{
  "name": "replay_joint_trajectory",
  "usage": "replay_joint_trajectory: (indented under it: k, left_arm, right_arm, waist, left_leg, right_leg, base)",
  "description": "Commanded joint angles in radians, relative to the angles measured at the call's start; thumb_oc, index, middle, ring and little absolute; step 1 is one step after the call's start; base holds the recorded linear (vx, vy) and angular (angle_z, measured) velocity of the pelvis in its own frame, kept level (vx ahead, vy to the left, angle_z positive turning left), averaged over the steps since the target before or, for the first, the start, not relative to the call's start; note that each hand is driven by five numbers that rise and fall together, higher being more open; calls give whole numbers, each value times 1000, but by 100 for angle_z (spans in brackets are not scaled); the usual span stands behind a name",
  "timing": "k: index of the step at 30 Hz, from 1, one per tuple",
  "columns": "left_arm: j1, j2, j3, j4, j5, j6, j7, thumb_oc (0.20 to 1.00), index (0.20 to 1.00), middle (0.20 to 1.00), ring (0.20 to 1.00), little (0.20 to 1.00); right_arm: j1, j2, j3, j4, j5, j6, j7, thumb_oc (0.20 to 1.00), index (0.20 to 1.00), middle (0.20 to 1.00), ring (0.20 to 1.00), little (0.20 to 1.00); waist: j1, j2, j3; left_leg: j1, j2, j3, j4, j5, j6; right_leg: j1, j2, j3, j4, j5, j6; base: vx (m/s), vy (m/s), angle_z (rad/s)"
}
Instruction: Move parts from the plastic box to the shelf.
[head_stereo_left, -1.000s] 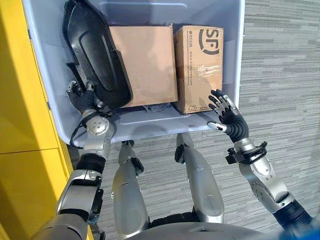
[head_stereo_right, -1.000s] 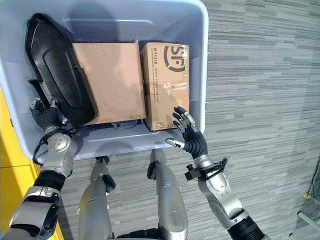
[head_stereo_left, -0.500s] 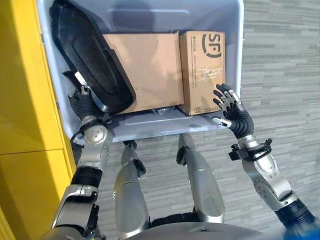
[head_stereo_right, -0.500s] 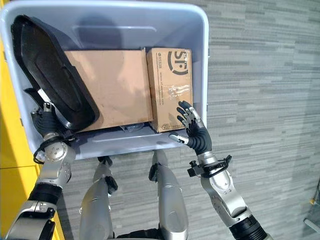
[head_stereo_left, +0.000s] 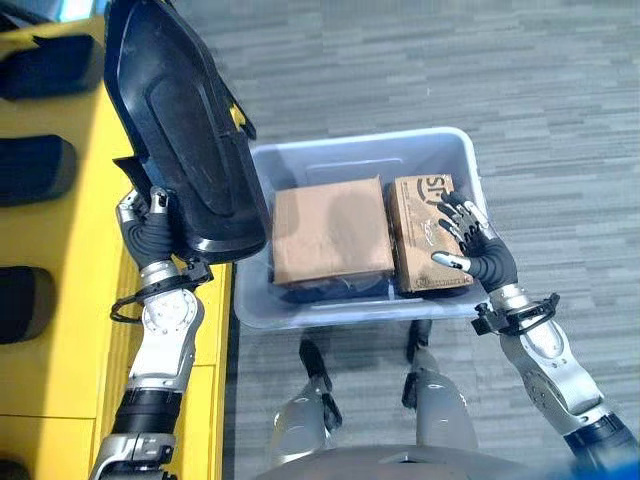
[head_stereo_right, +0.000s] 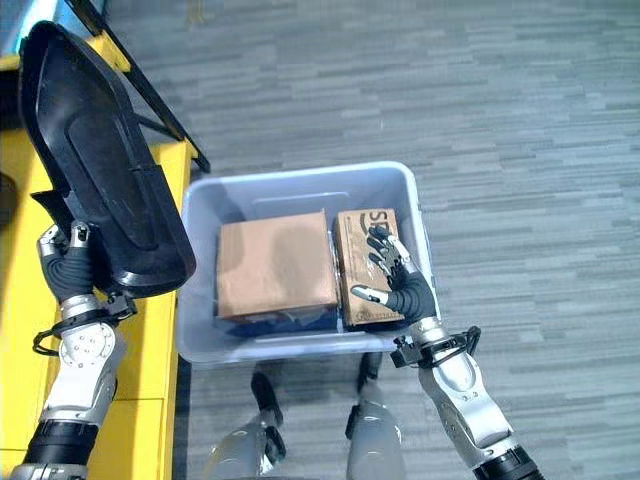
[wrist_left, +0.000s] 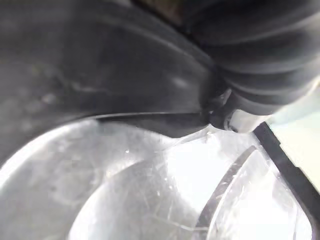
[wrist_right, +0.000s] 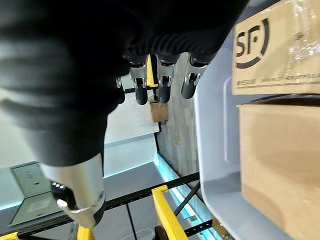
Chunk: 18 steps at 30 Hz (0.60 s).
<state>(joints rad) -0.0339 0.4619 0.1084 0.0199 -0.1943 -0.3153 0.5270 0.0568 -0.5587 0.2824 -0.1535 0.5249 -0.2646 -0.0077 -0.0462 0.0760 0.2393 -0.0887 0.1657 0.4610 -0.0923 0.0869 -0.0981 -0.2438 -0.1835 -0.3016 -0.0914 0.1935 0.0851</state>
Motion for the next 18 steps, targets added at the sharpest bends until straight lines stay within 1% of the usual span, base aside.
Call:
replay_joint_trajectory:
  k: [1, 2, 3, 4, 5, 6, 7, 8, 9, 10, 11, 12, 13, 14, 15, 16, 17, 18]
  left_arm:
    - [-40, 74, 36, -32, 30, -98, -59, 200, 200, 200, 200, 200]
    - [-14, 73, 20, -60, 3, -104, -111, 200, 200, 200, 200, 200]
    - [-12, 73, 21, -61, 2, -104, -113, 200, 200, 200, 200, 200]
    - [23, 75, -1, -87, -8, -95, -164, 200, 200, 200, 200, 200]
    - [37, 75, -15, -100, -16, -94, -188, 200, 200, 200, 200, 200]
    - [64, 63, -33, -112, -52, -92, -231, 200, 200, 200, 200, 200]
    - [97, 46, -50, -122, -87, -83, -269, 200, 200, 200, 200, 200]
    - [99, 45, -49, -123, -87, -82, -270, 200, 200, 200, 200, 200]
    - [121, 32, -57, -125, -104, -74, -285, 200, 200, 200, 200, 200]
    - [142, 23, -61, -133, -123, -70, -306, 200, 200, 200, 200, 200]
    - [177, 5, -68, -140, -148, -60, -331, 200, 200, 200, 200, 200]
    - [178, 5, -67, -141, -148, -60, -331, 200, 200, 200, 200, 200]
    - [201, -4, -71, -147, -155, -52, -343, 200, 200, 200, 200, 200]
    - [202, -10, -83, -135, -164, -48, -355, 200, 200, 200, 200, 200]
    - [202, -10, -88, -128, -175, -43, -366, 200, 200, 200, 200, 200]
    - [206, -11, -87, -133, -183, -38, -375, 200, 200, 200, 200, 200]
    - [211, -11, -87, -141, -190, -31, -391, 200, 200, 200, 200, 200]
    - [211, -7, -89, -147, -190, -27, -399, 200, 200, 200, 200, 200]
  right_arm:
    - [10, 28, -29, -29, -17, -31, 35, 1000, 1000, 1000, 1000, 1000]
    - [17, 36, -31, -24, -11, -28, 47, 1000, 1000, 1000, 1000, 1000]
    - [18, 35, -31, -25, -11, -28, 47, 1000, 1000, 1000, 1000, 1000]
    - [21, 38, -31, -21, -5, -22, 58, 1000, 1000, 1000, 1000, 1000]
    - [16, 38, -28, -21, 3, -21, 66, 1000, 1000, 1000, 1000, 1000]
    - [7, 38, -21, -16, 3, -15, 74, 1000, 1000, 1000, 1000, 1000]
    - [-1, 37, -12, -12, 3, -12, 79, 1000, 1000, 1000, 1000, 1000]
    - [-1, 36, -11, -12, 3, -12, 79, 1000, 1000, 1000, 1000, 1000]
    - [-8, 35, -3, -9, 3, -9, 81, 1000, 1000, 1000, 1000, 1000]
    - [-25, 33, 7, -7, 1, -9, 84, 1000, 1000, 1000, 1000, 1000]
    - [-40, 33, 21, -3, 2, -11, 86, 1000, 1000, 1000, 1000, 1000]
    - [-41, 33, 22, -2, 2, -11, 86, 1000, 1000, 1000, 1000, 1000]
    - [-48, 31, 28, -1, 2, -11, 86, 1000, 1000, 1000, 1000, 1000]
    - [-57, 24, 29, 0, -1, -11, 88, 1000, 1000, 1000, 1000, 1000]
    - [-56, 15, 22, -6, -3, -14, 85, 1000, 1000, 1000, 1000, 1000]
    - [-54, 6, 16, -12, -3, -14, 83, 1000, 1000, 1000, 1000, 1000]
    - [-50, -4, 12, -14, -4, -14, 83, 1000, 1000, 1000, 1000, 1000]
    - [-51, -8, 10, -18, -4, -11, 82, 1000, 1000, 1000, 1000, 1000]
  waist:
    - [-8, -58, -29]
    - [-9, -47, -49]
    - [-10, -47, -49]
    - [-8, -36, -63]
    - [-6, -30, -68]
    - [-1, -20, -81]
    - [4, -10, -92]
    - [4, -9, -92]
    - [10, -4, -92]
    - [19, 1, -90]
    - [39, 3, -85]
    - [38, 6, -88]
    - [49, 8, -89]
    - [55, 5, -91]
    - [53, -8, -89]
    - [52, -18, -86]
    - [56, -34, -79]
    - [56, -39, -72]
  left_leg:
    - [53, 63, 22, 5, 59, -73]
    - [77, 74, 17, 6, 69, -74]
    - [78, 74, 17, 5, 70, -75]
    - [107, 93, 16, 12, 84, -80]
    - [121, 107, 16, 17, 97, -85]
    - [134, 133, 5, 39, 117, -90]
    - [146, 170, -9, 60, 155, -99]
    - [146, 172, -10, 61, 155, -100]
    - [156, 193, -17, 69, 182, -108]
    - [160, 216, -35, 74, 224, -116]
    - [152, 239, -78, 78, 307, -131]
    - [147, 243, -80, 77, 310, -131]
    - [133, 249, -108, 62, 371, -145]
    - [106, 248, -120, 59, 415, -153]
    - [80, 245, -94, 83, 414, -145]
    - [59, 240, -82, 144, 384, -132]
    - [59, 217, -94, 246, 331, -134]
    - [46, 202, -98, 348, 251, -115]
  right_leg:
    - [99, -125, -23, 99, -24, 121]
    - [121, -111, -19, 117, -51, 110]
    - [122, -110, -19, 117, -52, 109]
    - [142, -93, -20, 151, -90, 97]
    - [150, -81, -18, 175, -112, 89]
    - [160, -59, -16, 216, -153, 72]
    - [175, -25, -18, 248, -191, 49]
    - [176, -23, -19, 248, -192, 48]
    - [189, -1, -24, 256, -210, 35]
    - [199, 26, -30, 266, -226, 19]
    - [208, 65, -33, 271, -244, -2]
    - [207, 70, -35, 265, -239, -5]
    - [211, 81, -47, 258, -241, -10]
    - [227, 89, -62, 235, -234, -16]
    - [233, 85, -77, 215, -236, -22]
    - [228, 85, -88, 204, -231, -33]
    - [227, 81, -89, 196, -237, -38]
    - [224, 78, -104, 198, -237, -41]
  base:
    - [28, -125, 2]
    - [31, -97, 2]
    - [28, -169, 3]
    - [-1, -167, -2]
    - [-29, -303, -1]
    - [-48, -365, -4]
    - [-38, -304, -5]
    - [-16, -260, -5]
    - [-37, -215, -16]
    - [-104, -377, -22]
    - [-103, -289, -26]
    - [-130, -249, -9]
    - [-119, -173, 2]
    - [-176, -248, 9]
    - [-189, -262, 26]
    - [-169, -306, 69]
    - [-177, -303, 88]
    - [-165, -293, 71]
